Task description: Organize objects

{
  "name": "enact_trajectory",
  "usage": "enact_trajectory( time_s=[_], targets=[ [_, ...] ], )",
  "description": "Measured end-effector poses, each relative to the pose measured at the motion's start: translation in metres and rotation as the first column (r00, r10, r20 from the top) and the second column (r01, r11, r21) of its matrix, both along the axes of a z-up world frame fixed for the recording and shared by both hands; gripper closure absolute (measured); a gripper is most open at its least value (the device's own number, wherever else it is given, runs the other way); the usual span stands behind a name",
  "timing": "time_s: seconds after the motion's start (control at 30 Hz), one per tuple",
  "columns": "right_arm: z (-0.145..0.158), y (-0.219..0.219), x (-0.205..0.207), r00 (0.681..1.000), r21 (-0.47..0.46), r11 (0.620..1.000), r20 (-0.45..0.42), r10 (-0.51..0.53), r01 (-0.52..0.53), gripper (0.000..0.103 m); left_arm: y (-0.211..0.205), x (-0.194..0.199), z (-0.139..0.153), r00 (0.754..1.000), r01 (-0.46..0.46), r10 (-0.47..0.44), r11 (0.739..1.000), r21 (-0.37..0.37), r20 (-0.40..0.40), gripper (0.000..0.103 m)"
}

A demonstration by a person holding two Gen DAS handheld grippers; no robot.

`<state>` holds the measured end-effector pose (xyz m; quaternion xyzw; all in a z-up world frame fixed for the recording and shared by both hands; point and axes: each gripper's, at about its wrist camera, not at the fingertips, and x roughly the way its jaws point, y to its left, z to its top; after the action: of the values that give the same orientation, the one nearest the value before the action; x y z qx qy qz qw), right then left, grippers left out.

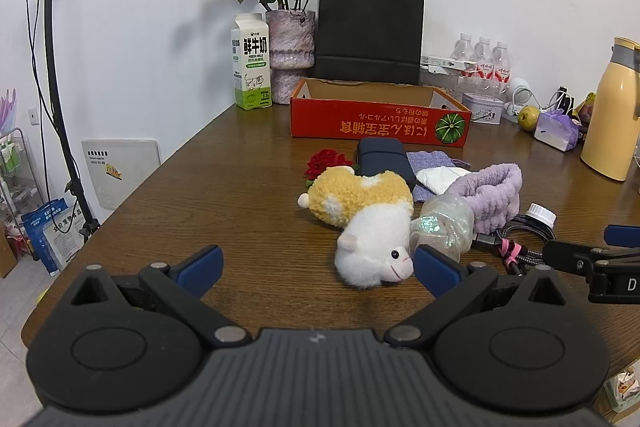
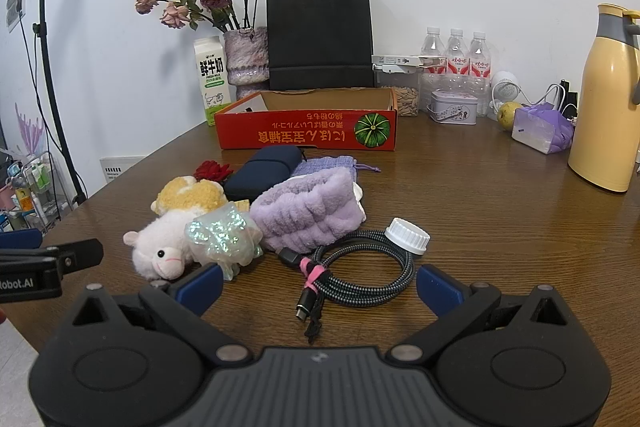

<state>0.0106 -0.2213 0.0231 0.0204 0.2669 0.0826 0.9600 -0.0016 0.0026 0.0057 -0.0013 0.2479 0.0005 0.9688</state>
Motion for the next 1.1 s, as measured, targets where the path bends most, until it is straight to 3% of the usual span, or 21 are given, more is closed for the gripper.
enact_trajectory(
  time_s=[1.1],
  targets=[
    [0.0003,0.0001,-0.0005,1.000,-0.002,1.000,0.001,0.000,0.000,0.000,0.0001,-0.0029,-0.0047,1.000,-0.003,0.003,1.000,-0.007,-0.004,0.000]
  ],
)
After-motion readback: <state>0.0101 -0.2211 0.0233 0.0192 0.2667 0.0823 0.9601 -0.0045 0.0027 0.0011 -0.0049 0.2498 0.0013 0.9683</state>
